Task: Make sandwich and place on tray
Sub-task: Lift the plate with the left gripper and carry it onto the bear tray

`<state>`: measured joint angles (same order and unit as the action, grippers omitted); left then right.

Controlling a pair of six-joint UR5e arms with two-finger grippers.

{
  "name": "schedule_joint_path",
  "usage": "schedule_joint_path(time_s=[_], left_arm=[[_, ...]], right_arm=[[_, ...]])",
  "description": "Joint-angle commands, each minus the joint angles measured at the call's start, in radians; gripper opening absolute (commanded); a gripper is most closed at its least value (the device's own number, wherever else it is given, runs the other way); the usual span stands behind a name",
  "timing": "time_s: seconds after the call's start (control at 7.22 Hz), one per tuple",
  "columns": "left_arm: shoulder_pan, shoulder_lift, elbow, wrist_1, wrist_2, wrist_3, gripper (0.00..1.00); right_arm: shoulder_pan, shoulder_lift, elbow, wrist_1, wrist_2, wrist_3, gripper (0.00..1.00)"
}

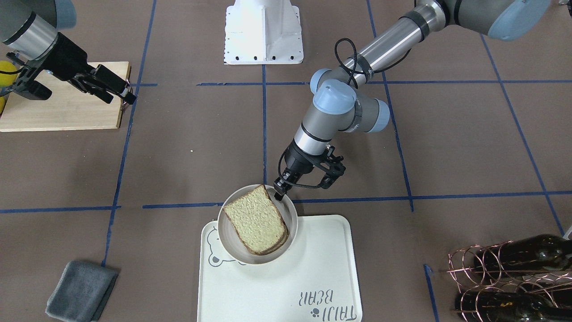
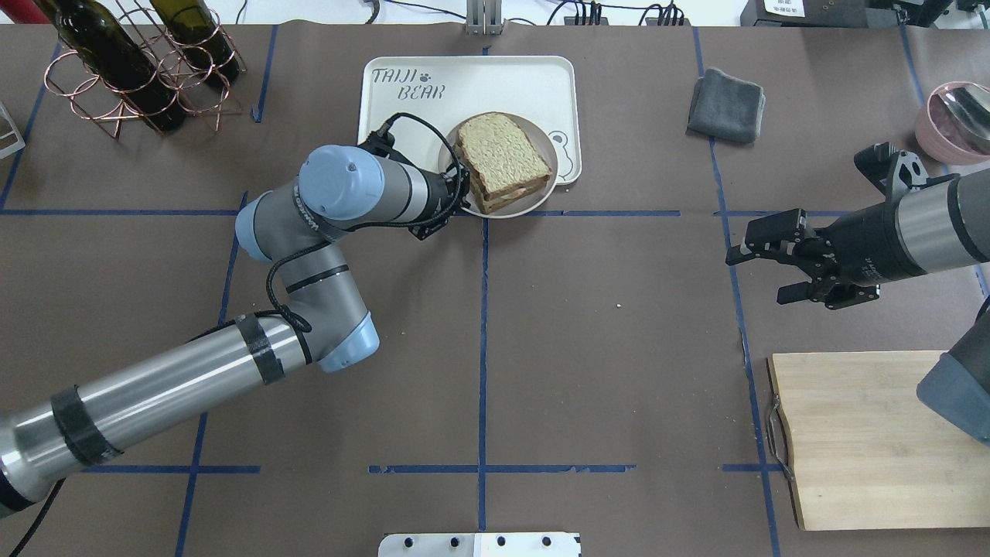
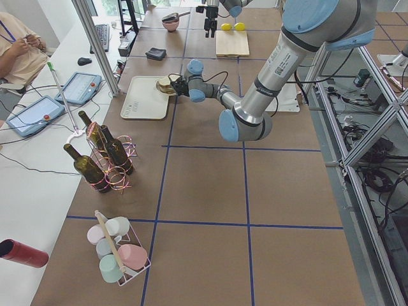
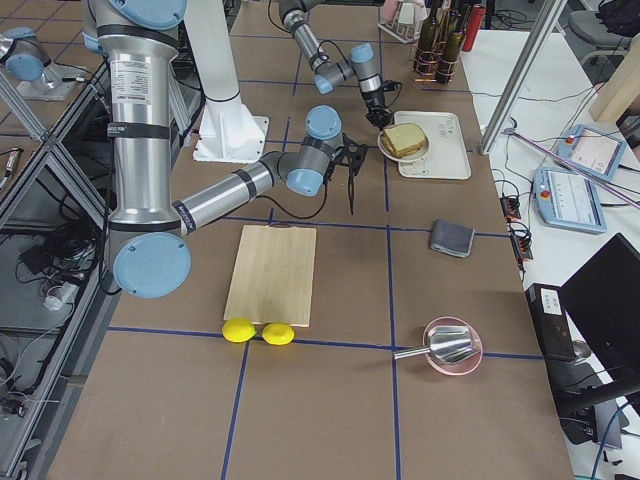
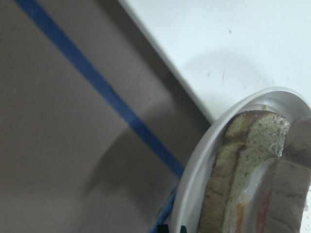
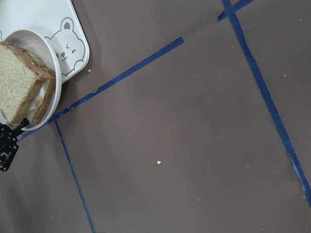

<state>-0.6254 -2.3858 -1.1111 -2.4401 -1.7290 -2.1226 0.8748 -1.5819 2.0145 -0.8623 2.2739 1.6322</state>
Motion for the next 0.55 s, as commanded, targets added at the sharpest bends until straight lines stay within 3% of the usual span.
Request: schedule_joint_path(time_s=[0.0,0.42], left_arm=[[-0.033,-0.044,0.117,-0.058,0.04,-0.03,0.0],[-0.042,-0.059,0.187,-0.124,0.043,-0.028,0.0]], right_arm=[[0.018,-0.006,0.006,0.0,-0.004,0.0,1.0],[0.019,-0.032,0.024,0.002,-0.007,0.0,1.0]])
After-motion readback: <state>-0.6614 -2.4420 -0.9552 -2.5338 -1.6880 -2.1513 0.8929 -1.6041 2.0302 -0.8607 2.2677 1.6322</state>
